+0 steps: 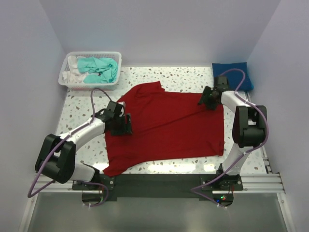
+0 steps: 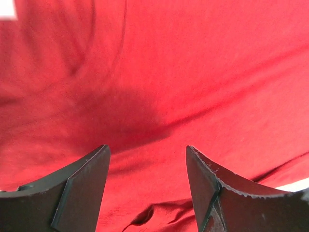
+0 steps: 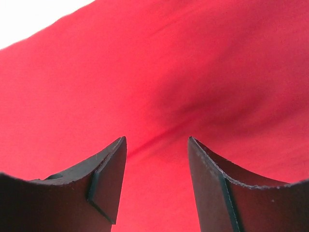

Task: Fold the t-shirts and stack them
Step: Flatten the tshirt out

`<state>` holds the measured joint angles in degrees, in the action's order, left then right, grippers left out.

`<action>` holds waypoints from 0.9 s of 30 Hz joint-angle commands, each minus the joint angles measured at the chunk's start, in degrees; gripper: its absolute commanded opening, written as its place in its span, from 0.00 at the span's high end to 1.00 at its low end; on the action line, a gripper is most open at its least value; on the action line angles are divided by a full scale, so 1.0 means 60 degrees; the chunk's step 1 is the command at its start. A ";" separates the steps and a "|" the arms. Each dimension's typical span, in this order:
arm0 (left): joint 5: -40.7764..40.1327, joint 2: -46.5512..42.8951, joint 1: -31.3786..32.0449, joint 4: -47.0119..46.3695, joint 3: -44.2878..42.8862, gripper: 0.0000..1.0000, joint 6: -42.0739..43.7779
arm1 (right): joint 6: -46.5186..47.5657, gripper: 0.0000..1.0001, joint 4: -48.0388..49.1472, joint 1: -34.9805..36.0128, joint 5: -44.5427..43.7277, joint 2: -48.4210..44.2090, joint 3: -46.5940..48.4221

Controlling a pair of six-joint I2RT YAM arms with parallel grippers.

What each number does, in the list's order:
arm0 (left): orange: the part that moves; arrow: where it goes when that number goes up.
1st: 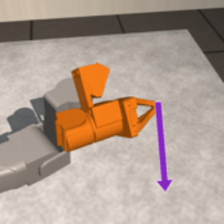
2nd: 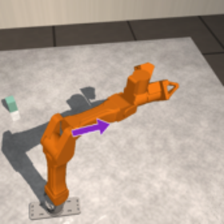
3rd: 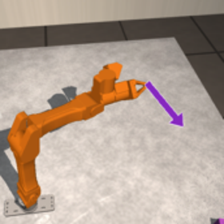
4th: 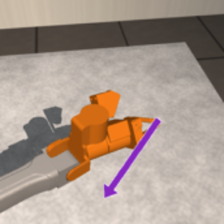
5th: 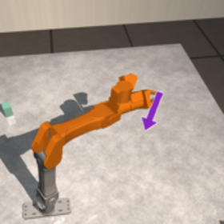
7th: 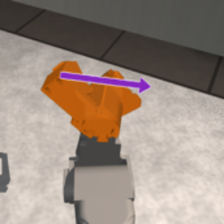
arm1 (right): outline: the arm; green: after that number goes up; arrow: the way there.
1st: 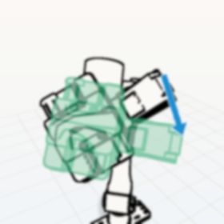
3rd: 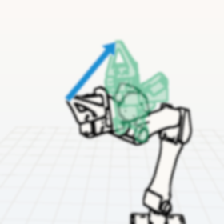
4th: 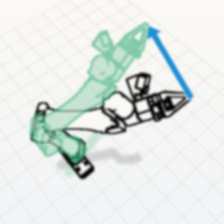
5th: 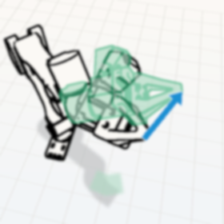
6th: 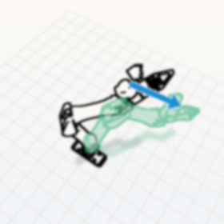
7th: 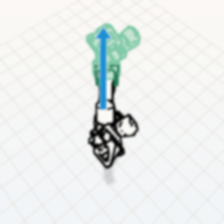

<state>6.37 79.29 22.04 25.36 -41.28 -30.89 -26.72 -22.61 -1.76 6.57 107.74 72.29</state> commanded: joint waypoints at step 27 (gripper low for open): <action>-0.1194 0.2098 -0.0715 -0.0495 -0.0828 0.42 0.0316 | -0.0014 0.39 -0.0332 0.2740 -0.0010 -0.1768 -0.3258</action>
<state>-2.52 95.72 18.02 16.08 -52.56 -26.06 -27.57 -18.41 14.87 10.44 98.72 56.80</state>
